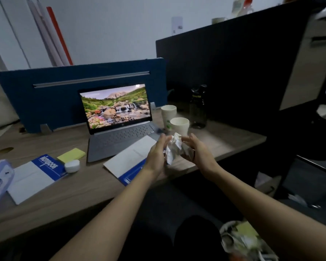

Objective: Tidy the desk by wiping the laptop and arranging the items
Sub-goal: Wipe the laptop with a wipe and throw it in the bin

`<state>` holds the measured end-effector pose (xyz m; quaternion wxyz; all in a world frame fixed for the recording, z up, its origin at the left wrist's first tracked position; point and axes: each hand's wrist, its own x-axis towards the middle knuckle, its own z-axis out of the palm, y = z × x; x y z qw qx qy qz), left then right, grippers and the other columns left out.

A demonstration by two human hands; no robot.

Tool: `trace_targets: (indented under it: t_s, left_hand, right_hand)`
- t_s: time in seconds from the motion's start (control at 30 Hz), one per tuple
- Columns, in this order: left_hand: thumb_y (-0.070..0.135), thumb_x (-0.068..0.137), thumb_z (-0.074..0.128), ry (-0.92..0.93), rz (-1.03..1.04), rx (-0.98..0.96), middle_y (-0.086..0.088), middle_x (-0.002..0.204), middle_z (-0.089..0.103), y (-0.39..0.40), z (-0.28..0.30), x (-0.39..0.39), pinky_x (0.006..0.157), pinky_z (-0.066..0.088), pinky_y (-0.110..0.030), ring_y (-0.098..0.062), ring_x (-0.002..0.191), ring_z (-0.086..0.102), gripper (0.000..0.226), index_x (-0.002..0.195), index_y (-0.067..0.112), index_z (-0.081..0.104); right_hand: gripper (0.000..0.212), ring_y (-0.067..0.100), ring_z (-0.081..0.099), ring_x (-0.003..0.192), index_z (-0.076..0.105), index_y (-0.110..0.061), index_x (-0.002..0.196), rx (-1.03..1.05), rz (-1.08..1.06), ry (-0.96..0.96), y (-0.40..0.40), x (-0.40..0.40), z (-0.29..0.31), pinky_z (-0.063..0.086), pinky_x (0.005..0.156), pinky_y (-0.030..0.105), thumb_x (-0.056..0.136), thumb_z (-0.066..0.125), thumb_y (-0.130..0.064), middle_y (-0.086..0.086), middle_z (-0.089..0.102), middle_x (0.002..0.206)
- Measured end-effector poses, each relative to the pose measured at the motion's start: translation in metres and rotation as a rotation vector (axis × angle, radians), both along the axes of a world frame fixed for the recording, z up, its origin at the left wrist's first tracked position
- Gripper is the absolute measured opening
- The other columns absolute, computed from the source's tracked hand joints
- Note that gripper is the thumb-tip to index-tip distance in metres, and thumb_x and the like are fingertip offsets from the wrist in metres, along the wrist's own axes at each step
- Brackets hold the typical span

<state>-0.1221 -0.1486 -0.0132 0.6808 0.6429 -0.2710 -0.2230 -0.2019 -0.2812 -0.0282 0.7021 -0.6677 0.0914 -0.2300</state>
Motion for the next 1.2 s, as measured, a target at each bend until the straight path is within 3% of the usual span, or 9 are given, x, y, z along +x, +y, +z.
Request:
trace_targets:
  t_s: [0.1,0.17,0.4,0.5,0.6,0.7,0.87,1.0,1.2]
  left_hand:
    - [0.062,0.096,0.029,0.006,-0.079,0.026,0.001,0.132,0.061,-0.031,-0.020,-0.034,0.108,0.039,-0.042,-0.015,0.123,0.055,0.056,0.126,0.025,0.059]
    - [0.062,0.096,0.028,0.031,-0.140,0.028,0.003,0.129,0.062,-0.051,-0.039,-0.058,0.110,0.037,-0.042,-0.014,0.124,0.055,0.056,0.126,0.025,0.059]
    - [0.057,0.098,0.028,0.095,-0.279,0.152,0.019,0.096,0.073,-0.109,-0.116,-0.120,0.093,0.048,-0.031,-0.004,0.100,0.066,0.043,0.100,0.035,0.065]
    - [0.059,0.098,0.027,0.140,-0.331,0.207,0.019,0.098,0.073,-0.126,-0.157,-0.133,0.086,0.048,-0.025,-0.001,0.099,0.066,0.045,0.098,0.037,0.067]
    - [0.062,0.097,0.029,0.208,-0.322,0.269,0.012,0.103,0.074,-0.140,-0.202,-0.140,0.089,0.049,-0.031,-0.007,0.100,0.067,0.046,0.095,0.043,0.071]
    - [0.064,0.096,0.028,0.294,-0.305,0.367,0.009,0.115,0.069,-0.151,-0.245,-0.143,0.098,0.046,-0.039,-0.012,0.110,0.062,0.046,0.108,0.039,0.065]
    - [0.066,0.094,0.031,0.365,-0.336,0.506,0.010,0.105,0.071,-0.169,-0.303,-0.139,0.081,0.049,-0.032,-0.008,0.100,0.064,0.046,0.100,0.040,0.068]
    - [0.070,0.093,0.030,0.404,-0.404,0.671,0.016,0.093,0.066,-0.185,-0.336,-0.134,0.071,0.048,-0.031,-0.003,0.089,0.060,0.048,0.092,0.039,0.067]
    - [0.073,0.091,0.022,0.520,-0.467,0.771,0.008,0.102,0.060,-0.196,-0.382,-0.130,0.074,0.045,-0.032,-0.009,0.089,0.056,0.068,0.122,0.028,0.062]
  right_hand:
    - [0.056,0.019,0.065,0.113,0.065,-0.018,0.122,0.025,-0.065,0.009,-0.027,-0.045,-0.022,0.047,0.103,0.047,0.092,0.038,-0.057,0.004,0.069,0.121]
    - [0.059,0.021,0.064,0.115,0.064,-0.014,0.124,0.063,-0.109,0.035,-0.049,-0.073,-0.043,0.044,0.105,0.048,0.092,0.038,-0.056,0.006,0.069,0.122]
    - [0.056,0.016,0.063,0.115,0.069,-0.021,0.119,0.132,-0.220,0.178,-0.096,-0.149,-0.125,0.042,0.108,0.050,0.091,0.040,-0.061,0.000,0.070,0.120]
    - [0.056,0.021,0.063,0.116,0.068,-0.021,0.122,0.125,-0.233,0.224,-0.107,-0.171,-0.166,0.043,0.106,0.049,0.095,0.037,-0.059,0.002,0.069,0.123]
    - [0.056,0.024,0.063,0.115,0.068,-0.020,0.121,0.179,-0.253,0.258,-0.113,-0.185,-0.202,0.048,0.101,0.046,0.092,0.040,-0.060,0.007,0.065,0.127]
    - [0.057,0.018,0.063,0.114,0.067,-0.022,0.119,0.228,-0.300,0.358,-0.118,-0.188,-0.237,0.051,0.098,0.042,0.090,0.041,-0.063,0.005,0.064,0.128]
    - [0.044,0.011,0.068,0.103,0.074,-0.033,0.103,0.368,-0.347,0.495,-0.126,-0.190,-0.295,0.055,0.084,0.031,0.099,0.036,-0.054,-0.007,0.074,0.109]
    - [0.052,0.022,0.068,0.106,0.074,-0.023,0.105,0.496,-0.401,0.575,-0.129,-0.196,-0.336,0.053,0.091,0.043,0.093,0.039,-0.060,0.005,0.073,0.112]
    - [0.050,0.025,0.068,0.107,0.071,-0.022,0.113,0.543,-0.472,0.600,-0.129,-0.203,-0.378,0.053,0.095,0.050,0.093,0.044,-0.059,0.007,0.070,0.118]
